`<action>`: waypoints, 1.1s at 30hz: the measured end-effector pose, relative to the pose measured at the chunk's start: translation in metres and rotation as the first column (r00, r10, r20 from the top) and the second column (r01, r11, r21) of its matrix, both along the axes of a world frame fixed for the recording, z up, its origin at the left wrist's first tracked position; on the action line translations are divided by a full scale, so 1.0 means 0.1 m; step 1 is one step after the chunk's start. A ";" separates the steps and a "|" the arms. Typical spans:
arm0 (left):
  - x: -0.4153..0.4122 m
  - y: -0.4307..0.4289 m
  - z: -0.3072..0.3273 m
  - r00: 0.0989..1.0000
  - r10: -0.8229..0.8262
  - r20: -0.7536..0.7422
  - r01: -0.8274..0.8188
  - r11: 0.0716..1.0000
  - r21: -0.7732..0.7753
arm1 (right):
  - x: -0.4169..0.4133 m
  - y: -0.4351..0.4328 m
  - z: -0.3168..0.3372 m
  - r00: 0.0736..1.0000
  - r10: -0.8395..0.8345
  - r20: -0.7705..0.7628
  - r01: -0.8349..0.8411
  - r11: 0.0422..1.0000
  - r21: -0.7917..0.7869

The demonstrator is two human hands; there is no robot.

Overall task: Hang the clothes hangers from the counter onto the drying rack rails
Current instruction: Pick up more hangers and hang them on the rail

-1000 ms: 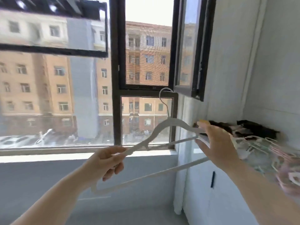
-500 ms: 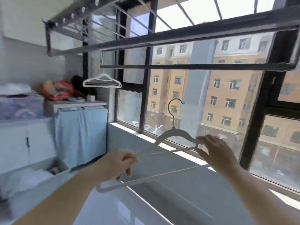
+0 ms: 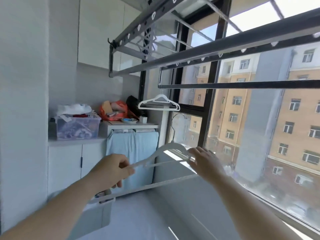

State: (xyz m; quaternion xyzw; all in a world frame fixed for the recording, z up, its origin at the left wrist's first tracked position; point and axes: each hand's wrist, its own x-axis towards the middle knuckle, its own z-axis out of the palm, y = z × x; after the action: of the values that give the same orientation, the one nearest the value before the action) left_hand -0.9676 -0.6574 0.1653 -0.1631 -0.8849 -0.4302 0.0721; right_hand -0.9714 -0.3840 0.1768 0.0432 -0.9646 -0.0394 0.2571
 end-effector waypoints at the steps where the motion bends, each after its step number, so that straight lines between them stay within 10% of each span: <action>1: -0.16 -0.03 0.05 1.000 0.024 -0.018 -0.024 1.000 -0.017 | -0.19 -0.03 0.03 1.000 0.011 0.015 -0.011 1.000 0.012; 17: -2.76 -0.09 0.00 0.990 0.105 -0.097 -0.127 0.959 -0.254 | -2.45 -0.21 0.07 0.996 -0.084 0.034 0.087 0.991 -0.100; 33: -5.54 0.41 0.72 0.962 -0.155 -0.224 0.142 0.987 -0.074 | -4.20 0.14 1.02 0.878 -0.460 -0.129 0.429 0.878 -0.212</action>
State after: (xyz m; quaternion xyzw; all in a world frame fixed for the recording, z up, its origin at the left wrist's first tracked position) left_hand -1.5211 -0.6168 0.2375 -0.2796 -0.8680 -0.3872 0.1362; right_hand -1.3911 -0.3698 0.2785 -0.2068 -0.9218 -0.0153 0.3275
